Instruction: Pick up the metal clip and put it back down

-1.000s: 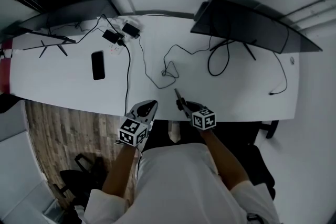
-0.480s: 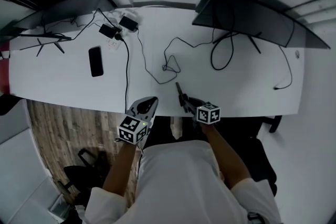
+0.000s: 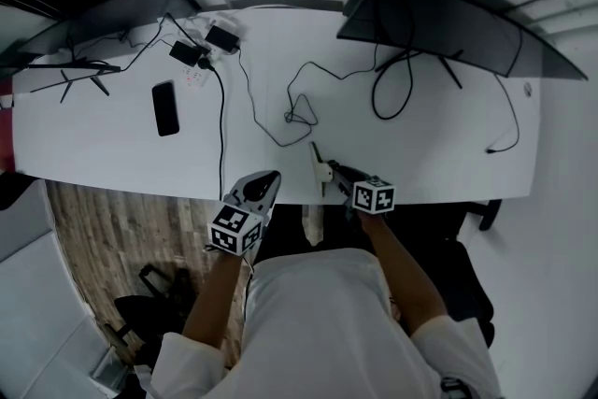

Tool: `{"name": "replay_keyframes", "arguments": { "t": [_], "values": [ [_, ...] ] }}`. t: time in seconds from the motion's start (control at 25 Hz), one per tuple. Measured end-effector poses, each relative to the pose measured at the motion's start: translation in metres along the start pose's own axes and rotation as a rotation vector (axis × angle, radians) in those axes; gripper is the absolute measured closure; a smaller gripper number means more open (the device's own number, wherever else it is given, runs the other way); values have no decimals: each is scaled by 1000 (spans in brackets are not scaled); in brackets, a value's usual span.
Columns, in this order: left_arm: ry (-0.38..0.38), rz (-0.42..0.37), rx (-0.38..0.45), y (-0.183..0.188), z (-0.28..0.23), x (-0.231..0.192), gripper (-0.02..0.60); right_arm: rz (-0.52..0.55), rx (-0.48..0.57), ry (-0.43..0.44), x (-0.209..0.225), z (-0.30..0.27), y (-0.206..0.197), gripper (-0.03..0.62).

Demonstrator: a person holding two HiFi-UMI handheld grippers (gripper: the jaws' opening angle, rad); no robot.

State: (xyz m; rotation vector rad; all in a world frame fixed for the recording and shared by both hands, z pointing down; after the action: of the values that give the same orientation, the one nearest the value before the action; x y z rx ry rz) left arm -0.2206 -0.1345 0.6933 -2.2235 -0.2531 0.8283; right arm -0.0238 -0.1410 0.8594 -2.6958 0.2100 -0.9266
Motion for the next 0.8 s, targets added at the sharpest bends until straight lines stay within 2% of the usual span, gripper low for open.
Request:
{"name": "replay_keyframes", "arguments": {
  "t": [0.48,0.8],
  "values": [
    [-11,-7,17,-5,13,0,548,18,4,-30,-5,4,2,448],
    [-33,-45,27,-5,35,-6,548,95,40,-76,-24,30,11,448]
  ]
}}
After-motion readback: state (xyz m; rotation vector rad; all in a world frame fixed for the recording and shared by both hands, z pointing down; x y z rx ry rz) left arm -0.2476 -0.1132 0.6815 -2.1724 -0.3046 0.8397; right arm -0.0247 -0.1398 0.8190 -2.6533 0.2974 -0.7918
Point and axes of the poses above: the fingertips, and each gripper's own axes: z backward along the fingers, x to its right, y out of its top, the point moved 3 cm from there along z, backward along the fingers, and after that the axes turned 4 degrees about -y, right-handed, at the moved point
